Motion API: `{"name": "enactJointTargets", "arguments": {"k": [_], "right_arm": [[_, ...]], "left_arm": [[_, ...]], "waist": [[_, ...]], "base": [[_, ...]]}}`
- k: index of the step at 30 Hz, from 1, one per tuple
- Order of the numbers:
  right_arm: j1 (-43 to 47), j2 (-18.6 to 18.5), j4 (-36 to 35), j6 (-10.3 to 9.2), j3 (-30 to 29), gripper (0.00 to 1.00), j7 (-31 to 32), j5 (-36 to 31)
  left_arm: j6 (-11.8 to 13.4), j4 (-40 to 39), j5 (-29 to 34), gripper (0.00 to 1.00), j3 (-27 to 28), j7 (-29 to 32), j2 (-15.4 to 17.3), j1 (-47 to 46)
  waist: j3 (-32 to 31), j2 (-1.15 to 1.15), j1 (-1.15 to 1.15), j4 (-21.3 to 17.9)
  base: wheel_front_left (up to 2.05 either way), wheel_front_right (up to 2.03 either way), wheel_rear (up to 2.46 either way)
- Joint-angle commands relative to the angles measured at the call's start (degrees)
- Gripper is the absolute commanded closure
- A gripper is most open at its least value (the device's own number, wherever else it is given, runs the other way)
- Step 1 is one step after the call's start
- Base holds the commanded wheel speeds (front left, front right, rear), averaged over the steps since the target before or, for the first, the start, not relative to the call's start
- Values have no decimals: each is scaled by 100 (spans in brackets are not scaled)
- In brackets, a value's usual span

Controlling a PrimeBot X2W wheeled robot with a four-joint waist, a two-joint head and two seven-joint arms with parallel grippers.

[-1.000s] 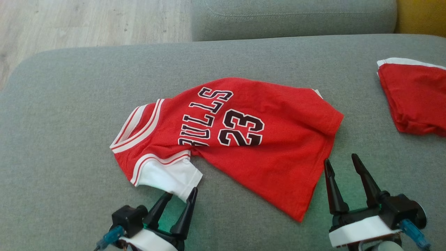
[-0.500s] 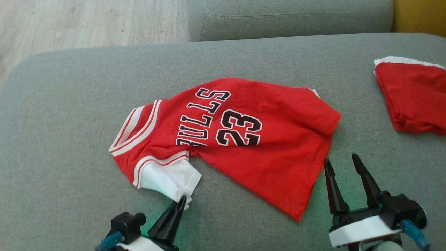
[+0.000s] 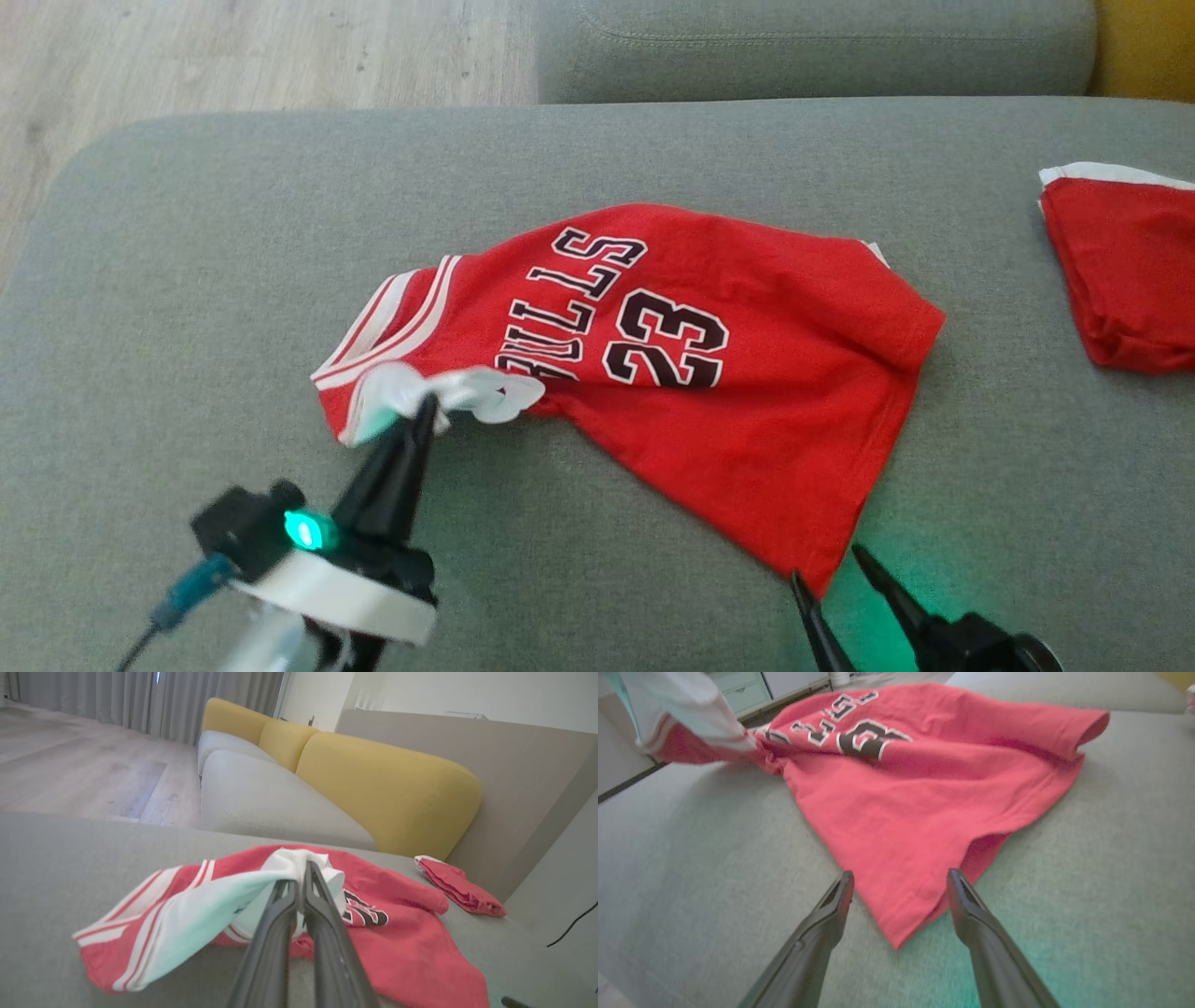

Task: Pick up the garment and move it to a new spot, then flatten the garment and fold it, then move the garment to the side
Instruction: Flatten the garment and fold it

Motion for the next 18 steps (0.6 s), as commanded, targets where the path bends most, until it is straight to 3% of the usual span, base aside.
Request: {"name": "enactJointTargets", "arguments": {"k": [1, 5, 12, 13, 14, 15, 18], "right_arm": [[-70, -244, -42, 19, 227, 0, -63, 78], [-256, -631, 435, 19, 777, 0, -63, 382], [-697, -675, 933, 19, 1152, 0, -8, 617], [-734, -682, 990, 19, 1186, 18, -8, 616], [-766, -697, 1051, 19, 1204, 63, -7, 598], [-796, -707, 1109, 19, 1201, 100, -6, 571], [-873, -729, 1237, 19, 1094, 100, -6, 416]], "left_arm": [[9, -290, 56, 100, 302, -30, 198, -384], [9, -625, 12, 100, 472, -30, 461, -690], [9, -689, -41, 100, 406, -30, 674, -1069], [9, -688, -48, 100, 394, -30, 685, -1098], [9, -687, -59, 100, 390, -30, 692, -1122], [9, -684, -69, 100, 383, -30, 701, -1139], [9, -667, -81, 100, 360, -30, 729, -1142]], "waist": [[16, 0, 0, 26], [83, 0, 0, 55], [194, 0, 0, 113], [206, 0, 0, 120], [216, 0, 0, 124], [221, 0, 0, 125], [202, 0, 0, 115]], "base": [[0, 0, 0], [0, 0, 0], [0, 0, 0], [0, 0, 0], [0, 0, 0], [0, 0, 0], [0, 0, 0]]}}
